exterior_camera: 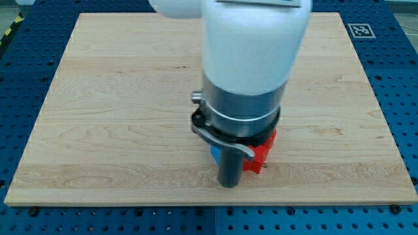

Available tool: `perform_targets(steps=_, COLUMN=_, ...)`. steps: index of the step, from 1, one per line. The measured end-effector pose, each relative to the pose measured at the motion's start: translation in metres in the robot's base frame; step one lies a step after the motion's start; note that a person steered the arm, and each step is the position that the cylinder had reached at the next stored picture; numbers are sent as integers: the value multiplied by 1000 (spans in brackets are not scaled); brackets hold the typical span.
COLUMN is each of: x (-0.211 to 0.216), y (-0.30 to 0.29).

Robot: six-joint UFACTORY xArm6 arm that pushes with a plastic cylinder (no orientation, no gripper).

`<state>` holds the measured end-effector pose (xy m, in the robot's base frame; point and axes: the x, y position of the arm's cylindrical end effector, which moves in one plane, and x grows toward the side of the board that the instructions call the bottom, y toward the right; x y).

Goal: Place the arm between the red circle and red star

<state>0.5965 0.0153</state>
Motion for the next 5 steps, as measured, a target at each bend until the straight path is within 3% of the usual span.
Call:
perform_targets(steps=1, x=0, y=-3)
perform_targets(steps=3, x=5, y=111)
perform_targets(steps=5, x=-38, y=110)
